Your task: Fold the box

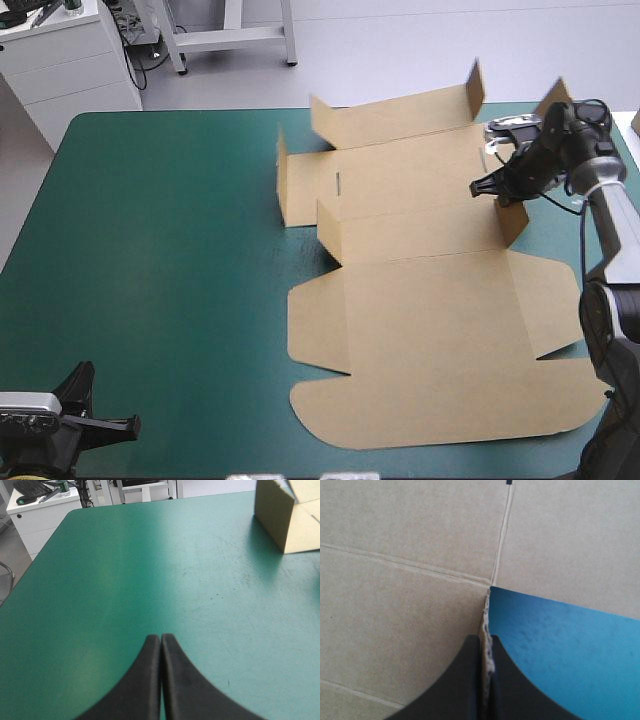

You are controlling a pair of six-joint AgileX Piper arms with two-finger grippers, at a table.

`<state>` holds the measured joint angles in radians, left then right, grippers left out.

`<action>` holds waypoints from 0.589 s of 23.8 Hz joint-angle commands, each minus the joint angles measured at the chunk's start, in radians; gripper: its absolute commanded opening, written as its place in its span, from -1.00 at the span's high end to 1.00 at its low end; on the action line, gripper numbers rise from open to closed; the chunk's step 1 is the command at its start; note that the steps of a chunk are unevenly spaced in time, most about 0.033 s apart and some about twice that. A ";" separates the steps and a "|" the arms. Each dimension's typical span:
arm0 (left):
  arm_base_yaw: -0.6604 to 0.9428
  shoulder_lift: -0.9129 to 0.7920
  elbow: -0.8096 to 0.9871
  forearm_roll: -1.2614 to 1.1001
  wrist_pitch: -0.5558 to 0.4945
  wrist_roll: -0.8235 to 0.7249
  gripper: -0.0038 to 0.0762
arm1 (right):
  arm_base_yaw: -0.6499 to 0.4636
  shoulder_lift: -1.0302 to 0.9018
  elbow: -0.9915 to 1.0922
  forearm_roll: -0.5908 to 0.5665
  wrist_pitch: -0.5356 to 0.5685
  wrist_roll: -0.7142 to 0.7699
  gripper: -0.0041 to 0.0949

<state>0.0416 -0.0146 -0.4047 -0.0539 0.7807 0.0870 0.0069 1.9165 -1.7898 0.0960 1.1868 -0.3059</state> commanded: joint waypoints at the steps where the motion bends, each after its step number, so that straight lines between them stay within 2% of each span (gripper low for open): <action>1: -0.005 -0.016 -0.021 -0.002 -0.077 -0.008 0.98 | 0.097 -0.009 -0.116 -0.008 0.040 -0.166 0.96; 3: -0.005 -0.016 -0.021 -0.002 -0.077 -0.008 0.98 | 0.170 0.007 -0.151 -0.016 0.038 -0.263 0.96; 7: -0.005 -0.016 -0.021 -0.002 -0.077 -0.008 0.98 | 0.284 0.012 -0.154 -0.021 -0.055 -0.421 0.96; 14: -0.005 -0.016 -0.021 -0.002 -0.077 -0.010 0.98 | 0.404 0.016 -0.154 -0.021 -0.131 -0.612 0.96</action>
<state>0.0416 -0.0146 -0.4047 -0.0531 0.7791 0.0870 0.3732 1.9893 -1.9088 0.0741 1.1091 -0.8175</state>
